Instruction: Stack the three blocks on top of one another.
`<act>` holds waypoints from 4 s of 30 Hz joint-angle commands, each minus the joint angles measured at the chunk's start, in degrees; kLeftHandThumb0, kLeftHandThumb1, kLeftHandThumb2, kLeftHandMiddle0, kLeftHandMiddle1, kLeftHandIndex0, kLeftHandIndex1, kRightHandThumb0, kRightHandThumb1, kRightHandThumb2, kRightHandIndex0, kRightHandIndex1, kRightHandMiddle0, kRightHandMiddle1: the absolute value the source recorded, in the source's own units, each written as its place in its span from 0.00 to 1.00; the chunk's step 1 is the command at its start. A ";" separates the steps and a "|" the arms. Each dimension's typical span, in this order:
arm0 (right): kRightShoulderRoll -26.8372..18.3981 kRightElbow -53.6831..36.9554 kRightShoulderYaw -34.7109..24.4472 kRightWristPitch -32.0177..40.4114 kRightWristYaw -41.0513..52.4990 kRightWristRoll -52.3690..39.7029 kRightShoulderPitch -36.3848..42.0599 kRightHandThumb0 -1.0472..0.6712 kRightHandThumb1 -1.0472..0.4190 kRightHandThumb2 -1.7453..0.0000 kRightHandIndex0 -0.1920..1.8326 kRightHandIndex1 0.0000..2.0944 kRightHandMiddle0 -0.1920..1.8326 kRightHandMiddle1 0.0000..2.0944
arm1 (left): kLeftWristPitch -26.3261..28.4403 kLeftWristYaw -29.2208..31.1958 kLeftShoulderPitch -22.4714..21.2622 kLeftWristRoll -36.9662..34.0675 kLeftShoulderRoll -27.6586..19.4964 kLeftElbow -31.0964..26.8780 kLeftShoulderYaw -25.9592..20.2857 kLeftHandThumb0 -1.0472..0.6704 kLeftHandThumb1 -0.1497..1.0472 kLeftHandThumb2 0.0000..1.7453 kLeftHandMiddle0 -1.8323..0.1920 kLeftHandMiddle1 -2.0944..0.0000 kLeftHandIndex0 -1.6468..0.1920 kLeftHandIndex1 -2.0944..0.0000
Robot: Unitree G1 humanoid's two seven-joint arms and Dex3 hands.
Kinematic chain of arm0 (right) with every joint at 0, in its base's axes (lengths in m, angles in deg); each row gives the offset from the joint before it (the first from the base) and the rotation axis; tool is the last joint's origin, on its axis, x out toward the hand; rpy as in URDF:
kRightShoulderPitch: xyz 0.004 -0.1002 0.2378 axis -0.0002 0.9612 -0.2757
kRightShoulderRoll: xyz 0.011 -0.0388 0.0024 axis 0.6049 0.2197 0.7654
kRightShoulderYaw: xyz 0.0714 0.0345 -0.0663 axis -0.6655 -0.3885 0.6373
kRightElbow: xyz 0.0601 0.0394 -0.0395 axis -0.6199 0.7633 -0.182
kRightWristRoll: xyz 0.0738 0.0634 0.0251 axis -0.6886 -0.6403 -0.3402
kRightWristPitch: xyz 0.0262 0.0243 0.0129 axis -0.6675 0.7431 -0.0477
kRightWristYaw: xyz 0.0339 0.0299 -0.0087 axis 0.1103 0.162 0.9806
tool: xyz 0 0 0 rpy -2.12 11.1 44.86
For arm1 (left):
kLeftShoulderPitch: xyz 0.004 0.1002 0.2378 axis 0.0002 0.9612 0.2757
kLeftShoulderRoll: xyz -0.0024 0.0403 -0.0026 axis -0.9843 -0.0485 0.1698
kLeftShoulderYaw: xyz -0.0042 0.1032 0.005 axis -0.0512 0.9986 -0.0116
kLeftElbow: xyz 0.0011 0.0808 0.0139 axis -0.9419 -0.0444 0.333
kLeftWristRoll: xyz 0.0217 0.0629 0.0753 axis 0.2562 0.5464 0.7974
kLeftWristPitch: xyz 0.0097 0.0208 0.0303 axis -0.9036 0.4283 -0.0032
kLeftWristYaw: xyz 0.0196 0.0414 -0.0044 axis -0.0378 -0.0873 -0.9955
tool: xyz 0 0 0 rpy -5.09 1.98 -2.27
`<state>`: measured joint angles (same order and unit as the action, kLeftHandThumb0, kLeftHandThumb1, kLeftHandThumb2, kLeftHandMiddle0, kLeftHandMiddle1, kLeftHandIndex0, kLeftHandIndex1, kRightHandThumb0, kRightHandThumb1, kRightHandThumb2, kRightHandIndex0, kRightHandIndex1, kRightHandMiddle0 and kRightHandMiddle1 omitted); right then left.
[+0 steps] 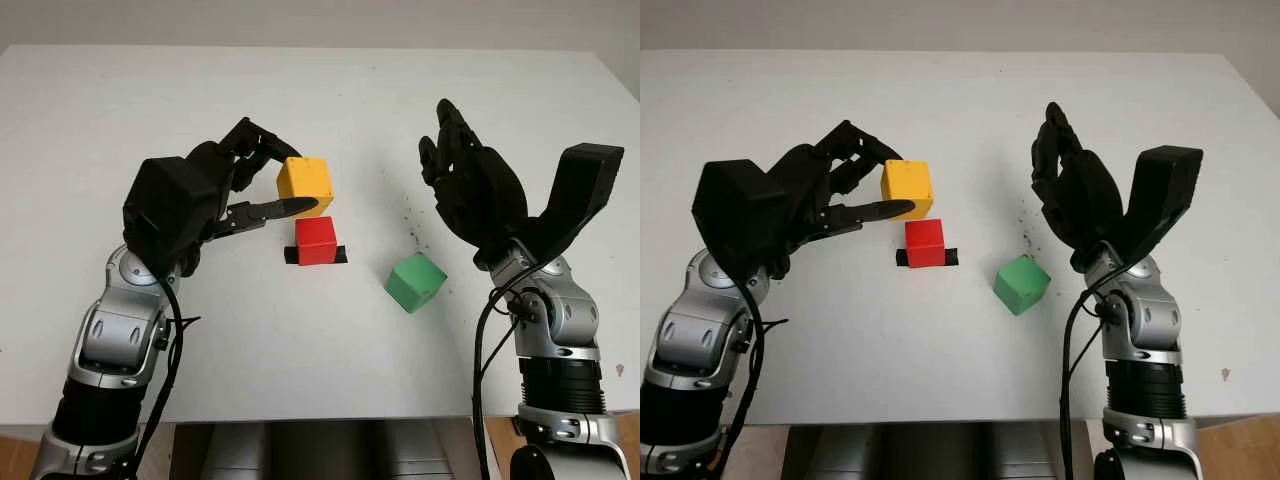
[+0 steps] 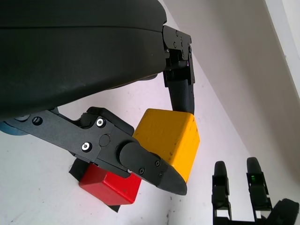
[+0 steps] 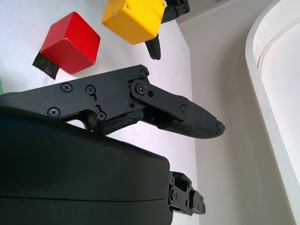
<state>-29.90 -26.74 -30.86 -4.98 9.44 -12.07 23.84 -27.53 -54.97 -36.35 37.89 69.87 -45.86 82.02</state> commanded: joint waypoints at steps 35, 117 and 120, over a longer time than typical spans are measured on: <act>-0.08 -1.38 -0.44 -0.36 -0.04 -0.01 0.38 0.23 0.00 0.57 0.00 0.00 0.00 0.00 | -2.04 -0.07 0.93 3.86 2.38 2.93 3.23 0.36 0.96 0.03 0.79 0.94 0.75 0.09; -1.06 -1.76 -1.54 1.66 1.10 -0.42 -0.06 0.24 0.00 0.58 0.00 0.00 0.00 0.00 | -1.69 0.78 1.14 5.52 3.27 3.83 4.20 0.33 0.94 0.03 0.91 0.80 0.83 0.18; -1.23 -1.49 -1.41 1.47 1.38 -0.23 -0.13 0.24 0.00 0.58 0.00 0.00 0.00 0.00 | -2.00 0.98 1.33 5.96 3.00 3.71 4.46 0.32 0.95 0.03 0.91 0.81 0.89 0.23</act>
<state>-30.24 -28.24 -32.14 -3.41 10.55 -12.28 24.27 -29.25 -54.01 -35.90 43.56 73.18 -40.94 86.18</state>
